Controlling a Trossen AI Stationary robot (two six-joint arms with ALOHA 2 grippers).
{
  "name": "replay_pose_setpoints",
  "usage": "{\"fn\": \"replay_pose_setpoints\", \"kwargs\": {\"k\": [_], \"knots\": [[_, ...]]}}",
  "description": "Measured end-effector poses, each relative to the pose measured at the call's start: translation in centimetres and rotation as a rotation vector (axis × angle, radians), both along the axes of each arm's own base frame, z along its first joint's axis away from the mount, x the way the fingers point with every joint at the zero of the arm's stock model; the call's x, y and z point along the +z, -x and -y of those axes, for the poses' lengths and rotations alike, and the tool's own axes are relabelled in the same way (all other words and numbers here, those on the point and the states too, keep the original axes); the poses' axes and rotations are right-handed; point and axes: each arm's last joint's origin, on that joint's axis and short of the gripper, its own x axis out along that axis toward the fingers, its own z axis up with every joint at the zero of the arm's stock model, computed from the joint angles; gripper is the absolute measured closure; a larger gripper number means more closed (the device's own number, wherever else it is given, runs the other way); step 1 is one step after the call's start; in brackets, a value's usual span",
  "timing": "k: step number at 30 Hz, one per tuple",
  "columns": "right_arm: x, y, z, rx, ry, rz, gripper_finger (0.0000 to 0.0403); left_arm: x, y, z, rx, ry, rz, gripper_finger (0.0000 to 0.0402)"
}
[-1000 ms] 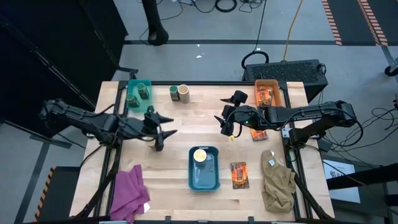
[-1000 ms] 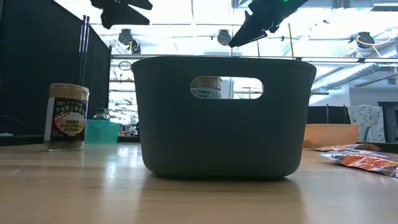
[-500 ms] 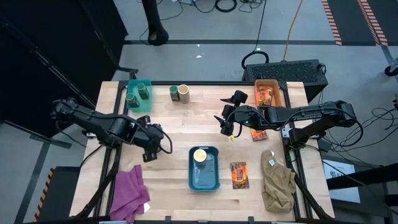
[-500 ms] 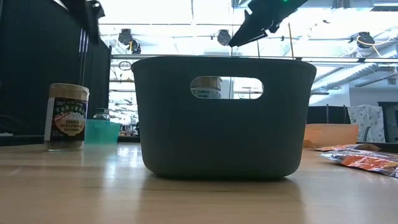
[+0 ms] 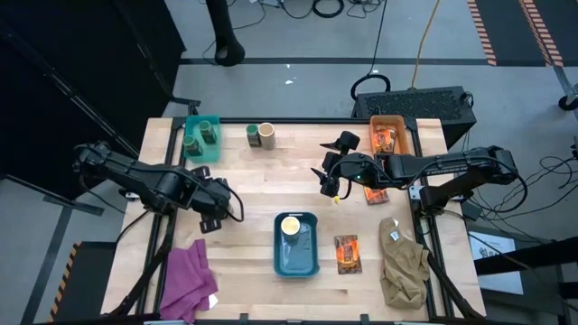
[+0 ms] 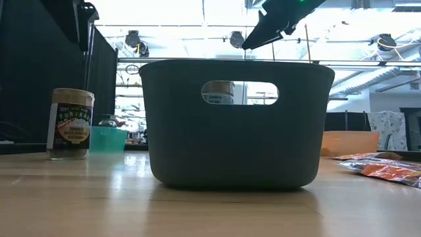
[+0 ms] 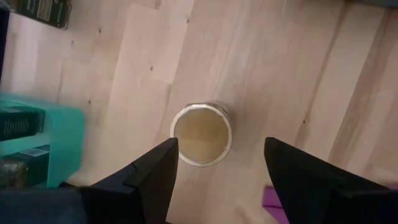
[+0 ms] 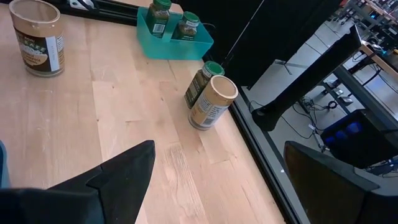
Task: Sort spices by type
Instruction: Put the gold seasoning bottle into the blue bin
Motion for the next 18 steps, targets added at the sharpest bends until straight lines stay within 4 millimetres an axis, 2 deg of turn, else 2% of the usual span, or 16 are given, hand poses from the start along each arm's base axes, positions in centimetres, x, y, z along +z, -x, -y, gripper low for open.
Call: {"fn": "replay_pose_setpoints", "kwargs": {"k": [18], "knots": [[0.0, 0.0, 0.0, 0.0, 0.0, 0.0, 0.0064, 0.0, -0.02, 0.15, 0.015, -0.018, 0.017, 0.0157]]}}
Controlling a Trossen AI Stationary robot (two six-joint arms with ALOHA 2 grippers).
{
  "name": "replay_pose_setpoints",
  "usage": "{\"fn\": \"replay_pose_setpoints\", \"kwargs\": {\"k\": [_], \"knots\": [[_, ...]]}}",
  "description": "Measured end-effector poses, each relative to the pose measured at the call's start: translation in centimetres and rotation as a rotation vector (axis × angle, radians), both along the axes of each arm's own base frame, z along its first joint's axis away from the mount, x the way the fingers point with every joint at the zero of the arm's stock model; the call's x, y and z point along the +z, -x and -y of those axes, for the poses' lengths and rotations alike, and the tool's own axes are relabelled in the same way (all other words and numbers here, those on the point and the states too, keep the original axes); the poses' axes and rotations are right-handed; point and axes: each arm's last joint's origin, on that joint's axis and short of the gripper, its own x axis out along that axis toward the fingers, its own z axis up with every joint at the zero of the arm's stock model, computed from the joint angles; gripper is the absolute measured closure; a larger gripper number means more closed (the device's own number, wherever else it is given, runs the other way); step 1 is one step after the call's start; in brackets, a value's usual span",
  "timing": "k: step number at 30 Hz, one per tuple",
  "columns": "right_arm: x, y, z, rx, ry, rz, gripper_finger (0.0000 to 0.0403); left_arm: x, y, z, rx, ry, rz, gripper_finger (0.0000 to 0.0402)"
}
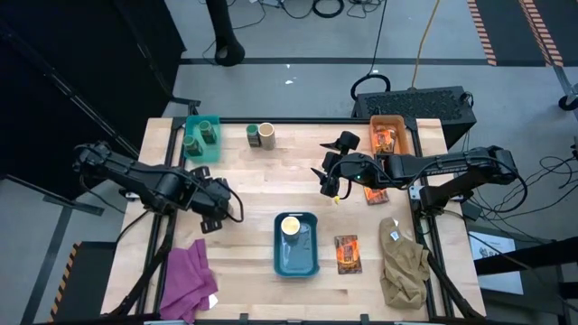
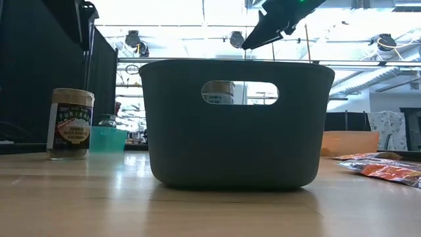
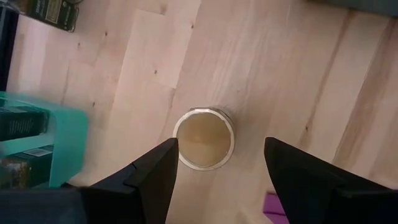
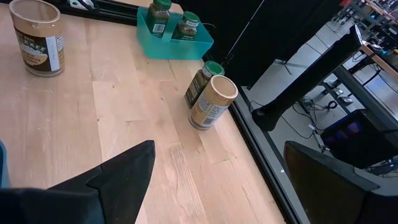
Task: Sort spices by type
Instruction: Put the gold seasoning bottle into the blue bin
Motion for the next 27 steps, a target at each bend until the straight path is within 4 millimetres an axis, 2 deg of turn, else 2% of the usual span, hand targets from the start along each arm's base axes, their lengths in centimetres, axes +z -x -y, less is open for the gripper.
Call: {"fn": "replay_pose_setpoints", "kwargs": {"k": [11, 17, 22, 27], "knots": [[0.0, 0.0, -0.01, 0.002, -0.001, 0.0, 0.0064, -0.04, 0.15, 0.53, -0.034, 0.033, -0.012, 0.0157], [-0.04, -0.11, -0.15, 0.066, -0.044, 0.003, 0.0064, -0.02, 0.13, 0.8, -0.041, 0.038, 0.0, 0.0153], [-0.03, -0.11, -0.14, 0.064, -0.043, 0.004, 0.0064, -0.02, 0.16, 0.91, -0.045, 0.028, 0.004, 0.0104], [-0.03, -0.11, -0.14, 0.064, -0.042, 0.004, 0.0064, -0.09, 0.39, 0.21, 0.061, -0.106, 0.03, 0.0061]]}}
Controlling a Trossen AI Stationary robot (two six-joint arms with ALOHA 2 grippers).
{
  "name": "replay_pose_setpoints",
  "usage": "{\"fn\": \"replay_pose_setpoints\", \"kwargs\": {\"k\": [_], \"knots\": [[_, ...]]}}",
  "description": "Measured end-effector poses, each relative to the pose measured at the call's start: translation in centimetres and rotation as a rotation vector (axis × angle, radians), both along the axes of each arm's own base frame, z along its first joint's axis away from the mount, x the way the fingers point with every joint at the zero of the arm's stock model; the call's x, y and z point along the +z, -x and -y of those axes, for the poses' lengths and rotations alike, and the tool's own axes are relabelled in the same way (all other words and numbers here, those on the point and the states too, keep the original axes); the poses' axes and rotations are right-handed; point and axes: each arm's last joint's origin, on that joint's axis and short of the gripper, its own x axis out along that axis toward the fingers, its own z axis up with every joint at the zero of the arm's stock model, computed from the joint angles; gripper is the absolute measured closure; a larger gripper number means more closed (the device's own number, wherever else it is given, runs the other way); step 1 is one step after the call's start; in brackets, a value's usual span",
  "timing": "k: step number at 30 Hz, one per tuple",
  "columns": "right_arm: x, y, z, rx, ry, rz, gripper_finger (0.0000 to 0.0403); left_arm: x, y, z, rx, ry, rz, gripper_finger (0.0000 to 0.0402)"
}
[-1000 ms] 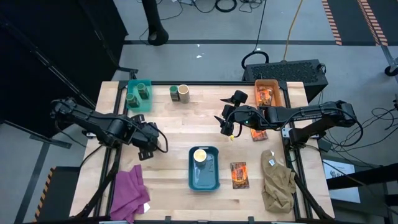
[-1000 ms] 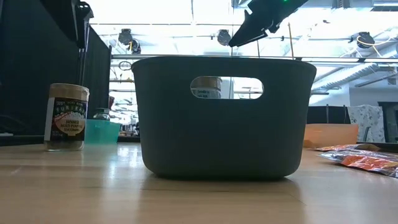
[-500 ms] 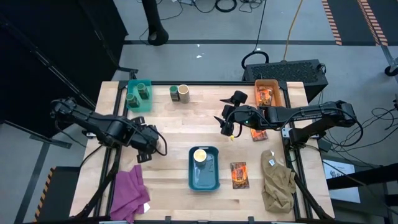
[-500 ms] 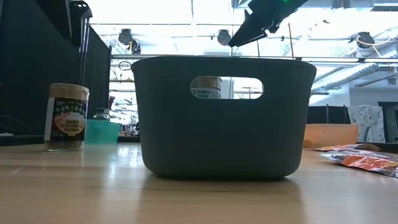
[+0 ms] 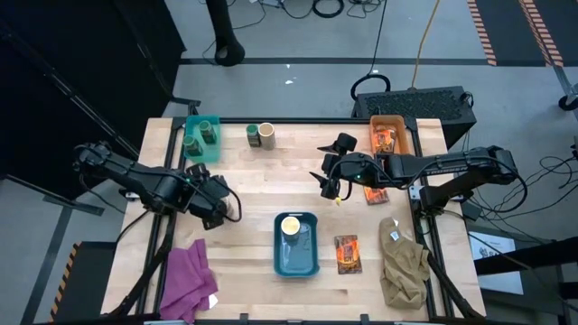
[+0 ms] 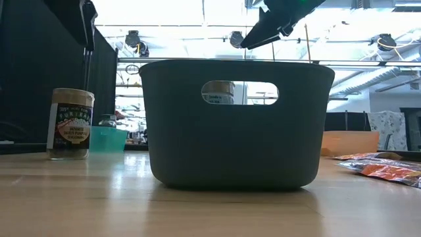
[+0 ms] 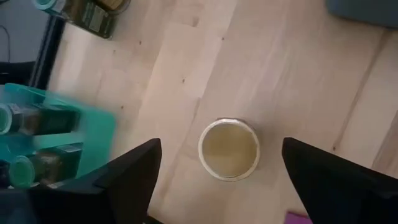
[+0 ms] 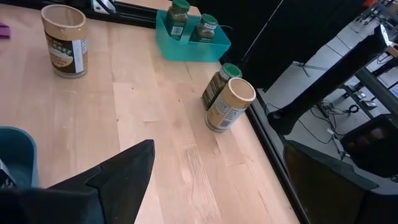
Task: Sort spices by type
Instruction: Put the gold seasoning bottle into the blue bin
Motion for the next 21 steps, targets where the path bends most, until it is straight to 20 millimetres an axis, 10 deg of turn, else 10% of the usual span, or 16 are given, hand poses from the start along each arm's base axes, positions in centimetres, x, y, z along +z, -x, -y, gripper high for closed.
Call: {"fn": "replay_pose_setpoints", "kwargs": {"k": [21], "knots": [[0.0, 0.0, 0.0, -0.001, 0.001, 0.001, 0.0064, -2.7, -0.5, -0.7, -0.059, 0.116, -0.099, 0.0056]]}}
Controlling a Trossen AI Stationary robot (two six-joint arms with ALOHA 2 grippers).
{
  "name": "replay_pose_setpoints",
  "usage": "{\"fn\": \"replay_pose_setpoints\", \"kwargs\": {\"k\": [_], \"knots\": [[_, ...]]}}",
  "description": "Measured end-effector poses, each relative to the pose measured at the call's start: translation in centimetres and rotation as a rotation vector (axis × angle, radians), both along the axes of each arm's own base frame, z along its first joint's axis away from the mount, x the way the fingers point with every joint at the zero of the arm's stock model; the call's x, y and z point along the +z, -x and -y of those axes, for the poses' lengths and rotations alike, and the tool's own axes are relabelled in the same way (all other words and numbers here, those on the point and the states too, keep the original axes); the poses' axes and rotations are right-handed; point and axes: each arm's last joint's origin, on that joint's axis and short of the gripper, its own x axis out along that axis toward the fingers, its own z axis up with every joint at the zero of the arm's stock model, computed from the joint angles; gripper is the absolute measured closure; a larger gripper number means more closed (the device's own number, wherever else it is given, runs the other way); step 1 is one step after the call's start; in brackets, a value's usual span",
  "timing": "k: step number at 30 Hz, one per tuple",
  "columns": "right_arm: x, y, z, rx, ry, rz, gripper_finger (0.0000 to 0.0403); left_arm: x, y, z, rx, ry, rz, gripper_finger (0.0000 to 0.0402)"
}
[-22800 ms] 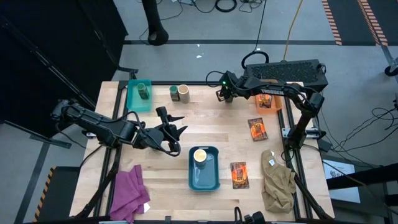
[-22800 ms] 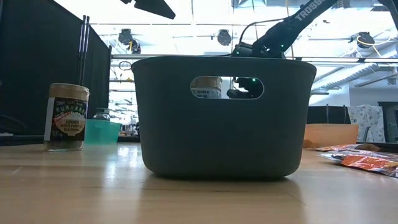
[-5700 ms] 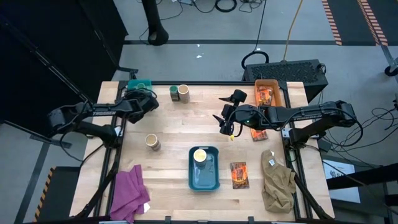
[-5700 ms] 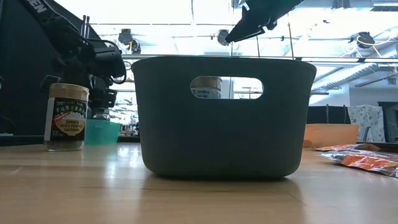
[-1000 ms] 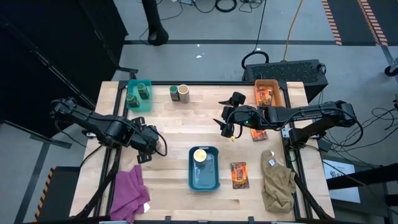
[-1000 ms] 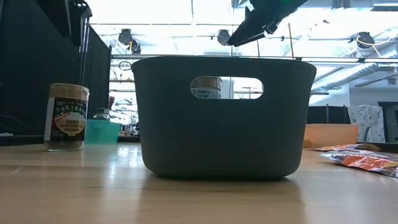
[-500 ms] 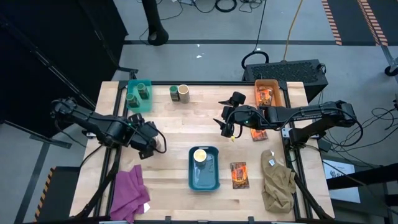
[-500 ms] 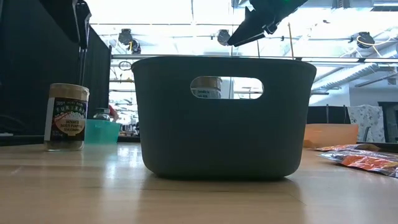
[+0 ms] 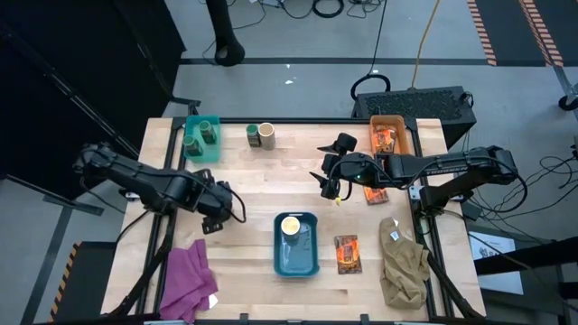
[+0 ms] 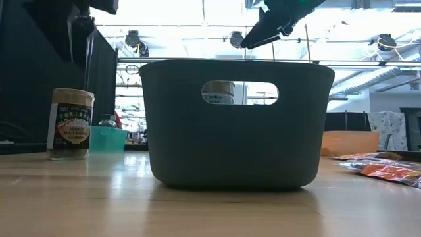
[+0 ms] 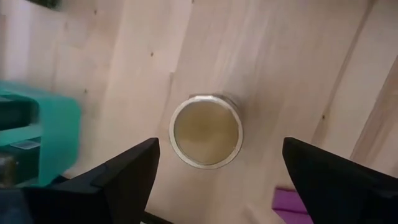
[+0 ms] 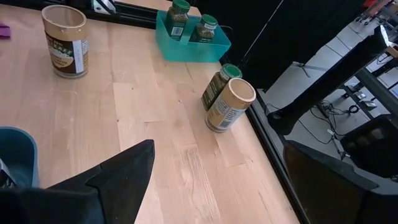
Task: Sort spices by type
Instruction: Put the gold seasoning bottle into the blue bin
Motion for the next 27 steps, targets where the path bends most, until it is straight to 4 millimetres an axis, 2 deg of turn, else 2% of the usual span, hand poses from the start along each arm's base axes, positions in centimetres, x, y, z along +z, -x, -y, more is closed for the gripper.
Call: {"fn": "replay_pose_setpoints", "kwargs": {"k": [17, 27], "knots": [[0.0, 0.0, 0.0, 0.001, 0.0, -0.004, 0.0064, -3.2, -0.5, -3.8, 0.023, 0.129, -0.075, 0.0056], [0.0, 0.0, 0.0, 0.003, 0.004, -0.007, 0.0064, -3.4, -0.7, -4.3, 0.016, 0.171, -0.064, 0.0056]]}}
